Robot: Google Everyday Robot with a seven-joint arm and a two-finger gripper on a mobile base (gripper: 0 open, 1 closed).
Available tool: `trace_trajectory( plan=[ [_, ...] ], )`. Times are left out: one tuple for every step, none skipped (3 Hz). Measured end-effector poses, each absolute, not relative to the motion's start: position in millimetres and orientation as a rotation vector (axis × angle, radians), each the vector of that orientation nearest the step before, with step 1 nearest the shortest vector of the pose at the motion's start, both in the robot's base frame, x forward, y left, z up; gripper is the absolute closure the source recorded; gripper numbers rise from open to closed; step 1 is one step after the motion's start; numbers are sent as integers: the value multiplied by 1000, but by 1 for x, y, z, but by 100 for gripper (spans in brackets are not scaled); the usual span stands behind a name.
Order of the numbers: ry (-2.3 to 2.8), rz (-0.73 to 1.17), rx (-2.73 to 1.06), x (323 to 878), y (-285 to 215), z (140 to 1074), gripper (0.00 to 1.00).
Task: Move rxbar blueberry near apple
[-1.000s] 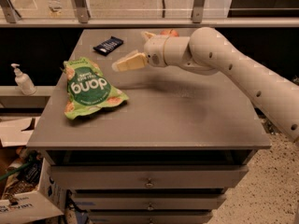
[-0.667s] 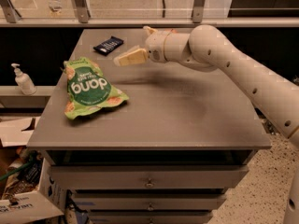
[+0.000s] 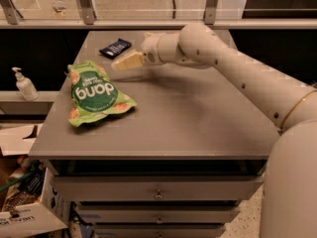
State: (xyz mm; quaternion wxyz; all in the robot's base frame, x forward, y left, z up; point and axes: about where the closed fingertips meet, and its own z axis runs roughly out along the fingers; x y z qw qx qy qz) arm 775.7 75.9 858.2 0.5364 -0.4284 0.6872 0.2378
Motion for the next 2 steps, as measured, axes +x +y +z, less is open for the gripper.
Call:
trace_trajectory(
  plan=[
    [1702,594,-1010,785,94,833,0],
    [1714,629,-986,795,109,817,0]
  ],
)
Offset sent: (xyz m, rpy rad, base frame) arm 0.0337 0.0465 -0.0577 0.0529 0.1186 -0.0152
